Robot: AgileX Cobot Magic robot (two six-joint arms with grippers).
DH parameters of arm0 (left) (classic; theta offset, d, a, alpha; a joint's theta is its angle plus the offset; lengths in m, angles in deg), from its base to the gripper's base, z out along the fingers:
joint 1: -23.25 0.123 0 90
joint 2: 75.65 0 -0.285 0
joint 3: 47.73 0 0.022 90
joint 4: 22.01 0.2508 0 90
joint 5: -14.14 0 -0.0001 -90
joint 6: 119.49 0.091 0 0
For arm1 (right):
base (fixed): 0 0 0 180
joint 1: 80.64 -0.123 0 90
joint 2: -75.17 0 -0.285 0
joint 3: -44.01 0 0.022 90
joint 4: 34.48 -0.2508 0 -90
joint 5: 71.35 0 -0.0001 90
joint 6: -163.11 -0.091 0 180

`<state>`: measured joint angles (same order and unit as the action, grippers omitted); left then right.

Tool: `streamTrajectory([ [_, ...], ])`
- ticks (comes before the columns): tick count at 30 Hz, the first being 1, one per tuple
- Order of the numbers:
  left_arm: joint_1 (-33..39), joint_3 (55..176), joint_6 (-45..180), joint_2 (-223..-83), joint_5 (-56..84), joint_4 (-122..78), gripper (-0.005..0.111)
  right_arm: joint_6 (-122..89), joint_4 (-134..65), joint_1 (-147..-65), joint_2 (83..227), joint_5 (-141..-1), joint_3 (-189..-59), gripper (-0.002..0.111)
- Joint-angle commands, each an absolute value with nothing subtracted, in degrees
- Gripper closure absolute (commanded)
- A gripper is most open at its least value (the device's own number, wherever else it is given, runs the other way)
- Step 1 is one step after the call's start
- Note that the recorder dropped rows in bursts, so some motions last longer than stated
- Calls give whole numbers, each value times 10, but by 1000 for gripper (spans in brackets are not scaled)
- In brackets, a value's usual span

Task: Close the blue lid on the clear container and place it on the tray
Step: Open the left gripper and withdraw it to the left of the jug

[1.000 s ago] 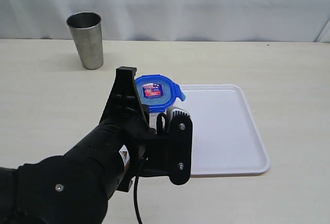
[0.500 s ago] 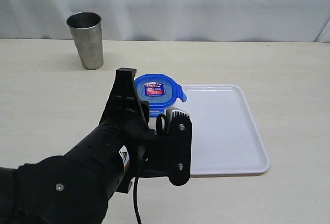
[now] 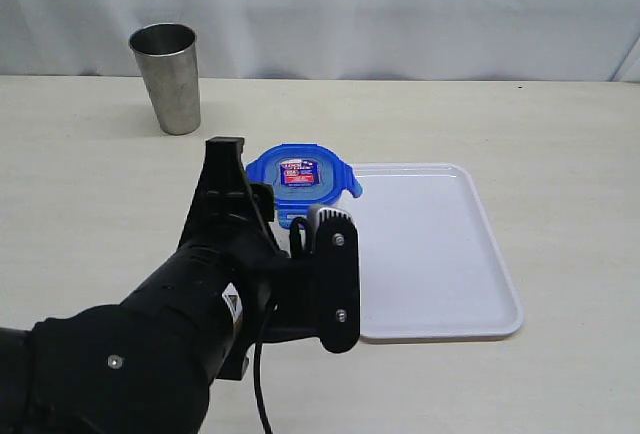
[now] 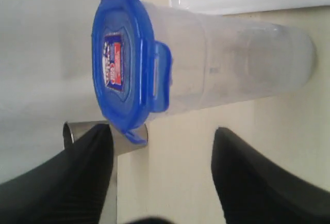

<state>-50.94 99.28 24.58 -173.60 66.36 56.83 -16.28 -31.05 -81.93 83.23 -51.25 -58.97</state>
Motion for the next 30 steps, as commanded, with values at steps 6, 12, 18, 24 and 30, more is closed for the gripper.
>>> streamTrajectory([
  [6,-541,992,214,-1723,763,514,52,-165,-311,-815,830,-515,-588,104],
  [12,-528,992,134,-1672,831,541,52,-165,-311,-815,830,-515,-588,104],
  [18,-436,992,59,-1574,697,538,64,-165,-311,-815,830,-515,-588,104],
  [24,-243,992,-5,-1532,389,537,107,-165,-311,-815,830,-515,-588,104],
  [30,53,977,14,-1538,-193,535,107,-165,-311,-815,830,-515,-588,104],
])
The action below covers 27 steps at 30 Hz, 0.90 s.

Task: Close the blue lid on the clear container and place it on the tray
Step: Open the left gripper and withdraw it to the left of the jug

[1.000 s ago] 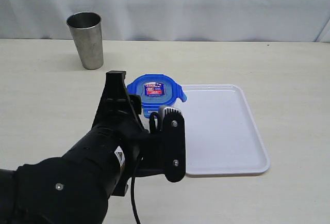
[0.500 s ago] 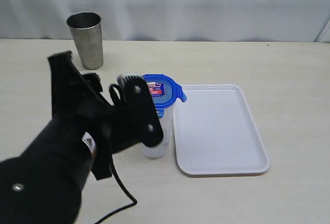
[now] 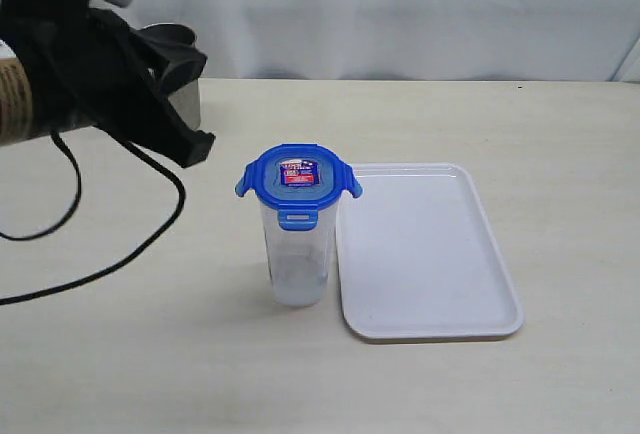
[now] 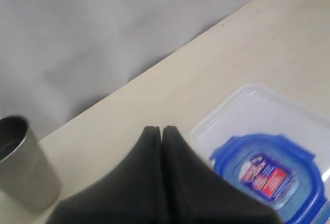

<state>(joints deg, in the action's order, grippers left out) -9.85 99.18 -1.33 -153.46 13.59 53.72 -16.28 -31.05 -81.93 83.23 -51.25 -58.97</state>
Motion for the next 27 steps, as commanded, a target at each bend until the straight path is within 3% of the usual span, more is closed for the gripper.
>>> streamTrajectory([
  [1,102,964,36,-1547,-286,519,107,-165,-311,-815,830,-515,-588,104],
  [3,182,932,89,-1574,-409,492,107,-165,-311,-815,830,-515,-588,104],
  [7,218,868,273,-1681,-545,473,107,-165,-311,-815,830,-515,-588,104],
  [15,223,867,444,-1867,-558,463,107,-165,-311,-815,830,-515,-588,104],
  [23,270,879,441,-1897,-558,495,107,-165,-311,-815,830,-515,-588,104],
  [27,261,879,457,-1920,-558,492,107,-165,-311,-815,830,-515,-588,104],
])
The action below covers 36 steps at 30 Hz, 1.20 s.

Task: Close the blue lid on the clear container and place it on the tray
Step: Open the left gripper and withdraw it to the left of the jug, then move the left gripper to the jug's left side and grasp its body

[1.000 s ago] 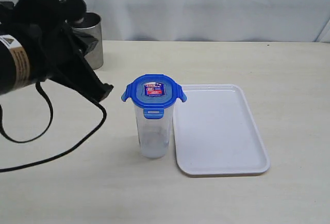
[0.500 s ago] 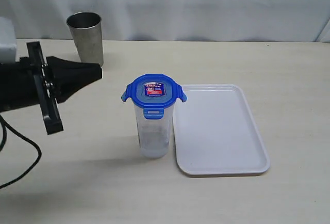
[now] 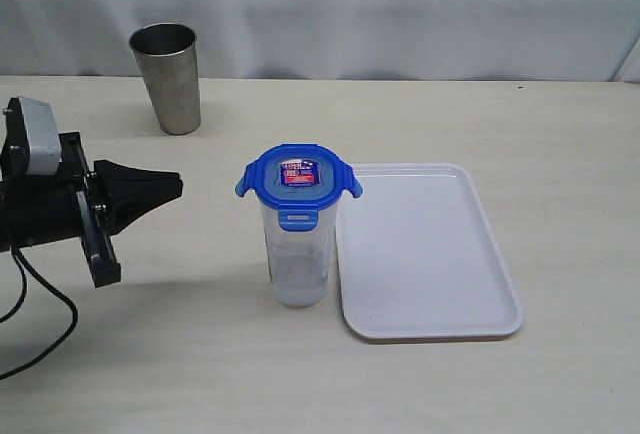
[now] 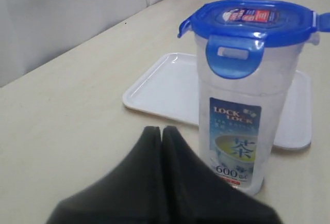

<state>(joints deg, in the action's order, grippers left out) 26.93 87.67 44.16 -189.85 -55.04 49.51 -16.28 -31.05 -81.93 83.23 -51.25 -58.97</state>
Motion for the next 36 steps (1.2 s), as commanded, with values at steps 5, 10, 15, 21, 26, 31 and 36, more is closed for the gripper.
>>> streamTrajectory([
  [5,230,879,518,-1952,-558,459,80,-165,-311,-815,830,-515,-588,104],
  [10,217,878,517,-1961,-558,440,24,-165,-311,-815,830,-515,-588,104],
  [15,217,878,552,-1961,-558,418,14,-165,-311,-815,830,-515,-588,104],
  [21,216,878,522,-1961,-558,413,14,-165,-311,-815,830,-515,-588,104],
  [26,205,879,542,-1961,-556,388,14,-165,-311,-815,830,-515,-588,104],
  [31,177,879,581,-1975,-547,388,14,-165,-311,-815,830,-515,-588,104],
  [36,167,879,616,-2026,-558,371,14,-165,-311,-815,830,-515,-588,104],
])
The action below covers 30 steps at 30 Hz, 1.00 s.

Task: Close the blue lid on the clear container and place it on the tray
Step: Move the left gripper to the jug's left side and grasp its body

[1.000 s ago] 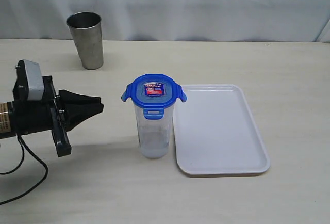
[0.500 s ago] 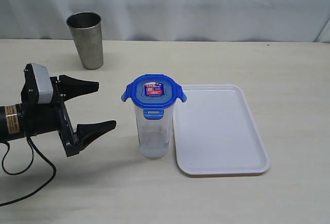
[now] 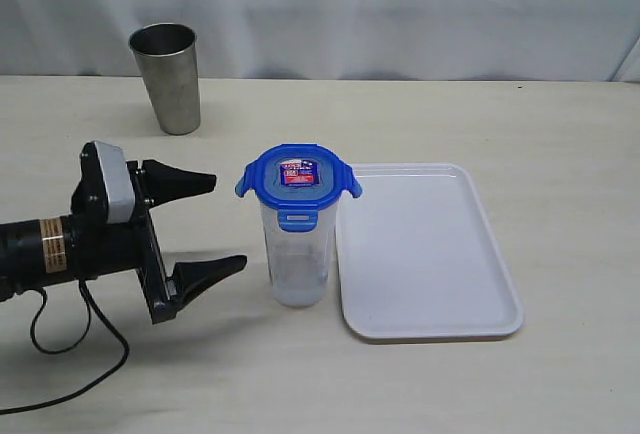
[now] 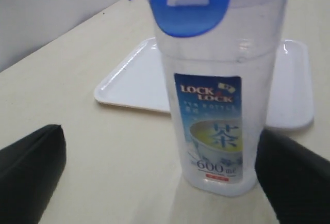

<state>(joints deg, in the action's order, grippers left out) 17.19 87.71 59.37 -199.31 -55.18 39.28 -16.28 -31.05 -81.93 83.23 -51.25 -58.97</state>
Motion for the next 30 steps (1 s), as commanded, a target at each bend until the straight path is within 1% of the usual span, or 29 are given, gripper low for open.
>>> streamTrajectory([
  [1,167,879,619,-2033,-558,369,14,-165,-311,-815,830,-515,-588,104],
  [5,159,901,617,-2055,-558,395,14,-165,-311,-815,830,-515,-588,104],
  [14,105,967,605,-2108,-558,401,14,-165,-311,-815,830,-515,-588,104],
  [30,52,1021,588,-2108,-558,400,14,-165,-311,-815,830,-515,-588,104],
])
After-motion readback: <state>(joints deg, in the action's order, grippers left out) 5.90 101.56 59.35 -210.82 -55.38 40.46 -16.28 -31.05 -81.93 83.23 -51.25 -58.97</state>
